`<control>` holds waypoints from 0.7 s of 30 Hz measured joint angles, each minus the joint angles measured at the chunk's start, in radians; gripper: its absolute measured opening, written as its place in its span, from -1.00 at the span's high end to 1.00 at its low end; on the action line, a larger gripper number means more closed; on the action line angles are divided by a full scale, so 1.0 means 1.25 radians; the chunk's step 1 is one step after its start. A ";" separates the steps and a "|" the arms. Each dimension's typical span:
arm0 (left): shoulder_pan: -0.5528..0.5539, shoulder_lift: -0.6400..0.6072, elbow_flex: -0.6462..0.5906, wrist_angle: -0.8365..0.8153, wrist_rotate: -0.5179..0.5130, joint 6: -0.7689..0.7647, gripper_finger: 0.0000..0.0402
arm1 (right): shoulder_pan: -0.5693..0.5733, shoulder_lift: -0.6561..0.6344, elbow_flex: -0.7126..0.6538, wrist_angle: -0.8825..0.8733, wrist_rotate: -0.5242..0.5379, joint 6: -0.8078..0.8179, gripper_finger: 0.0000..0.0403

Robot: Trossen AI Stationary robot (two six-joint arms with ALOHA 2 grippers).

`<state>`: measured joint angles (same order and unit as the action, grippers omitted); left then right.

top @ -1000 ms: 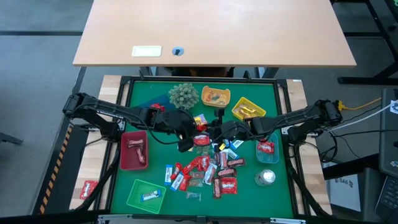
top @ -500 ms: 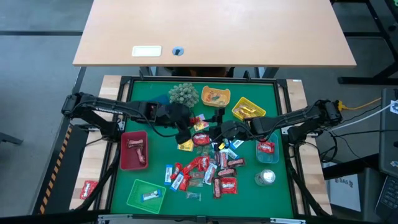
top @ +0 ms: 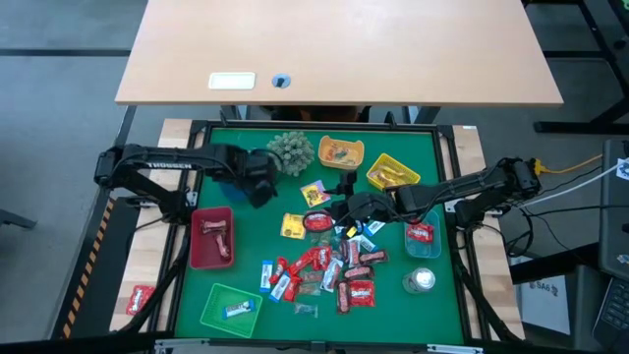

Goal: Sort candy
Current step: Put the red chocolate into the blue bin, then put the white-blue chocolate into the green bin

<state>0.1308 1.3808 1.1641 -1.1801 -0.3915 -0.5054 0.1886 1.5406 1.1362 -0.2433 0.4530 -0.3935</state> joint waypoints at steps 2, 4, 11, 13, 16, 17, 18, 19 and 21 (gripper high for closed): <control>0.008 0.000 0.000 -0.034 -0.001 -0.013 0.86 | 0.000 0.000 0.000 -0.001 0.000 0.000 -0.10; 0.012 0.000 0.000 -0.047 -0.001 -0.013 0.83 | 0.000 0.000 0.000 -0.001 0.000 0.000 -0.10; 0.014 0.000 0.000 -0.052 -0.014 -0.033 0.71 | 0.000 0.000 0.000 -0.053 0.000 0.032 -0.10; 0.014 0.000 0.000 -0.052 -0.014 -0.034 0.66 | -0.001 0.000 0.000 -0.073 0.000 0.054 -0.10; 0.014 0.000 0.000 -0.052 -0.020 -0.034 0.60 | -0.006 0.000 0.000 -0.109 0.000 0.090 -0.10; 0.014 0.000 0.000 -0.052 -0.024 -0.034 0.57 | -0.006 0.000 0.000 -0.124 -0.001 0.104 -0.10; 0.014 0.000 0.000 -0.052 -0.030 -0.034 0.55 | -0.011 0.000 0.000 -0.139 0.000 0.116 -0.10; 0.014 0.000 0.000 -0.051 -0.034 -0.034 0.52 | -0.014 0.000 0.000 -0.152 0.000 0.127 -0.10; 0.014 0.000 0.000 -0.045 -0.035 -0.034 0.47 | -0.018 0.000 0.000 -0.176 -0.003 0.155 -0.10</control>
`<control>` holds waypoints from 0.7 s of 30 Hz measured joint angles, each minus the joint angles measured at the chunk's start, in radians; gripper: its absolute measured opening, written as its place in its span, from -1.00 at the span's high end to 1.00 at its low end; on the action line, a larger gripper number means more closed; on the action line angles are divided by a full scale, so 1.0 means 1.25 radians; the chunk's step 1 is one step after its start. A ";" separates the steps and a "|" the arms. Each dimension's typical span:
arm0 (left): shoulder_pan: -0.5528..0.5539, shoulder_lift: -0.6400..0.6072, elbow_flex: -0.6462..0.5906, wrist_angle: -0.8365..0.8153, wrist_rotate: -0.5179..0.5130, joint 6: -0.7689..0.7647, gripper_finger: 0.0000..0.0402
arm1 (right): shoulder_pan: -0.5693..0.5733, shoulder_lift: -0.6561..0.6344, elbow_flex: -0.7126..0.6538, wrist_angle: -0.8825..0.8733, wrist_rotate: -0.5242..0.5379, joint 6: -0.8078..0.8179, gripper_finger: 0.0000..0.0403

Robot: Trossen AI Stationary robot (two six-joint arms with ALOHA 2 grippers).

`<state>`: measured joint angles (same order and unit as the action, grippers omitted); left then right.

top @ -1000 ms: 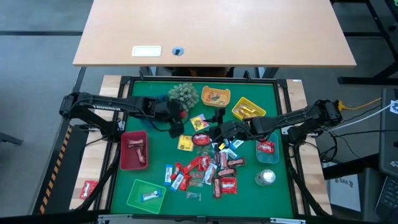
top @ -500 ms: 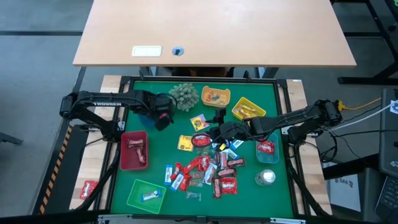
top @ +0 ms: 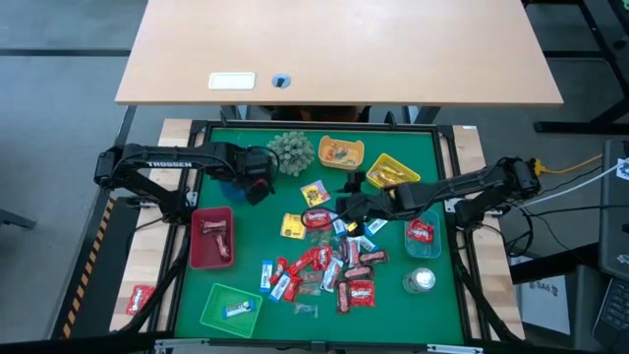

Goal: Sort candy
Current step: Put the white-blue chocolate into the green bin

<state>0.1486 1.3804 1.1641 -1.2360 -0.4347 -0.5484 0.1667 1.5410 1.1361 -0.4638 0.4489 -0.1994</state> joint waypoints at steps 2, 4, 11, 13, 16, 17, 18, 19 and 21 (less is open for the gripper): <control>0.000 0.000 0.000 0.013 0.000 0.000 0.44 | -0.010 0.000 0.000 -0.028 -0.007 0.027 -0.10; -0.004 0.000 0.000 0.032 0.004 0.000 0.41 | -0.016 0.000 0.000 -0.051 -0.028 0.062 -0.10; -0.027 0.000 0.000 0.109 0.027 0.000 0.39 | -0.054 0.000 0.000 -0.151 -0.142 0.269 -0.10; -0.036 0.000 0.000 0.124 0.027 0.001 0.39 | -0.068 0.000 -0.002 -0.178 -0.166 0.347 -0.10; -0.048 0.000 0.000 0.138 0.027 0.001 0.39 | -0.073 0.000 -0.026 -0.182 -0.173 0.440 -0.10; -0.053 0.000 0.000 0.140 0.028 0.001 0.39 | -0.073 0.000 -0.036 -0.183 -0.172 0.464 -0.10; -0.057 0.000 0.000 0.144 0.028 0.001 0.39 | -0.073 0.000 -0.047 -0.180 -0.172 0.483 -0.10; -0.060 0.000 0.000 0.145 0.028 0.001 0.39 | -0.072 0.000 -0.058 -0.172 -0.172 0.501 -0.10; -0.066 0.000 0.000 0.145 0.029 0.001 0.39 | -0.071 0.000 -0.083 -0.167 -0.173 0.539 -0.10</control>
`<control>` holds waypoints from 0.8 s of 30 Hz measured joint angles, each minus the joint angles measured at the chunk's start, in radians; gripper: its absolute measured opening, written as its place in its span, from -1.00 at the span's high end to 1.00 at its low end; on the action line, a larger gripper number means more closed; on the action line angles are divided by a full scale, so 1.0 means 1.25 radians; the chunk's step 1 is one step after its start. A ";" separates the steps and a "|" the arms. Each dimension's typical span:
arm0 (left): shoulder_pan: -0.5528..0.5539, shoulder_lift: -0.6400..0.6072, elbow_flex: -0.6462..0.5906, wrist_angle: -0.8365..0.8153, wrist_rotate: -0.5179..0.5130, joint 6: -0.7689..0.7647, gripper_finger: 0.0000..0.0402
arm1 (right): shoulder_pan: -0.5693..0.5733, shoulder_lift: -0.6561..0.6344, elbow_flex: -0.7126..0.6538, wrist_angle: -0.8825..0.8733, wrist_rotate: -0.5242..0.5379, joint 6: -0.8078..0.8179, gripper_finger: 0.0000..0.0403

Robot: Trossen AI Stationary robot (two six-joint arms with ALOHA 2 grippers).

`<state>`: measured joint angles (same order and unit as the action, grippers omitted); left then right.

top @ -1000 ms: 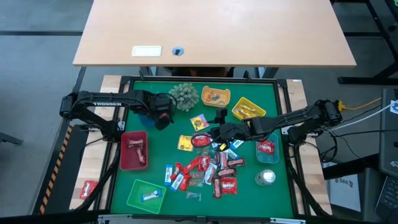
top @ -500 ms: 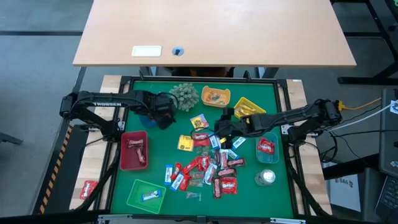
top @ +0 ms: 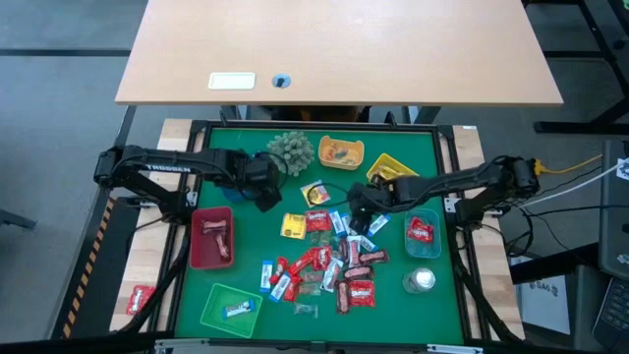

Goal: Sort candy
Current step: Put the white-blue chocolate into the green bin

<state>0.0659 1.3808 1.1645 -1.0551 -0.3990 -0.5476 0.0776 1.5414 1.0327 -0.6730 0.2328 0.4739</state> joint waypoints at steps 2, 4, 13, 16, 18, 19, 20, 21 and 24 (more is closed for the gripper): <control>-0.006 0.000 0.000 0.000 0.000 0.000 0.39 | 0.001 0.000 -0.023 -0.002 0.000 0.047 -0.10; -0.010 0.000 0.000 0.000 0.000 0.000 0.39 | 0.000 0.000 -0.044 0.003 0.005 0.099 -0.10; -0.019 0.000 0.000 0.002 0.000 0.000 0.39 | 0.000 0.000 -0.142 0.146 0.005 0.211 -0.10; -0.019 0.000 0.000 0.002 0.000 0.000 0.39 | 0.001 0.000 -0.160 0.168 0.004 0.234 -0.10; -0.019 0.000 0.000 0.002 0.000 0.000 0.39 | 0.001 0.000 -0.165 0.169 0.000 0.253 -0.10; -0.019 0.000 0.000 0.002 0.000 0.000 0.39 | 0.001 0.000 -0.169 0.169 -0.005 0.261 -0.10; -0.019 0.000 0.000 0.002 0.000 0.000 0.39 | 0.001 0.000 -0.171 0.167 -0.010 0.267 -0.10; -0.019 0.000 0.000 0.002 0.000 0.000 0.39 | 0.001 0.000 -0.173 0.168 -0.012 0.268 -0.10; -0.019 0.000 0.000 0.002 0.000 0.000 0.39 | 0.001 0.000 -0.174 0.171 -0.012 0.268 -0.10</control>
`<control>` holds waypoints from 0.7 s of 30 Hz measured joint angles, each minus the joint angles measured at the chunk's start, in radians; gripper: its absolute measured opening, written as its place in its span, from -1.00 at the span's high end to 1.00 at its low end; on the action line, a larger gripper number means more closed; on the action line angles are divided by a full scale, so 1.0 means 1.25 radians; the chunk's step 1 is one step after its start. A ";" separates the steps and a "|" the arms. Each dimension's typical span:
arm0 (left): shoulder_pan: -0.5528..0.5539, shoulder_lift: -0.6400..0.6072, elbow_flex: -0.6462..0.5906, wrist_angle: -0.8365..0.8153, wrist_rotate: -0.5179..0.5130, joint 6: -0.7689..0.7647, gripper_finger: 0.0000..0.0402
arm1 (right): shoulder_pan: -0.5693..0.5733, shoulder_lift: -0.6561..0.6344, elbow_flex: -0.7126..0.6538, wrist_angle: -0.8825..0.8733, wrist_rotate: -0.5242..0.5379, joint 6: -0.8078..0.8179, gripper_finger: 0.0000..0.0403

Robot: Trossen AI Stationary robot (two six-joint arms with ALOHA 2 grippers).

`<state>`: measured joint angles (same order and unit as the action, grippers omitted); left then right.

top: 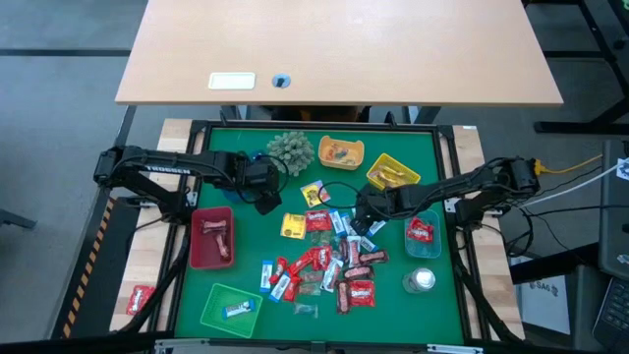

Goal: Sort candy
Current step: Put the white-blue chocolate into the green bin

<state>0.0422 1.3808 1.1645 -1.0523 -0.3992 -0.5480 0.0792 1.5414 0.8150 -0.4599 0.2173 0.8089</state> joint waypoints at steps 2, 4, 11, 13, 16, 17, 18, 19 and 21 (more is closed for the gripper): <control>0.000 0.000 0.000 0.000 0.000 0.000 0.39 | 0.000 0.004 0.000 0.006 0.000 0.000 -0.10; 0.000 0.000 0.000 0.000 0.000 0.000 0.39 | 0.011 0.011 0.000 0.017 0.002 0.005 -0.10; 0.000 0.000 0.000 0.010 0.000 0.000 0.39 | 0.076 0.069 0.000 0.058 0.069 0.027 -0.09; 0.000 0.000 0.000 0.017 0.000 0.000 0.39 | 0.082 0.081 0.000 0.047 0.098 0.047 -0.09; 0.000 0.000 0.000 0.019 0.000 0.000 0.39 | 0.084 0.100 0.000 0.051 0.105 0.063 -0.09; 0.000 0.000 0.000 0.019 0.000 0.000 0.39 | 0.084 0.107 0.000 0.052 0.106 0.064 -0.09; 0.000 0.000 0.000 0.019 0.000 0.000 0.39 | 0.084 0.112 0.002 0.053 0.109 0.064 -0.09; 0.000 0.000 0.000 0.019 0.000 0.000 0.39 | 0.084 0.117 0.002 0.054 0.111 0.065 -0.09; 0.000 0.000 0.000 0.020 0.000 0.000 0.39 | 0.084 0.126 0.003 0.057 0.113 0.065 -0.09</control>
<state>0.0425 1.3808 1.1645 -1.0278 -0.3996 -0.5480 0.1841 1.6991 0.8188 -0.3884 0.3592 0.8902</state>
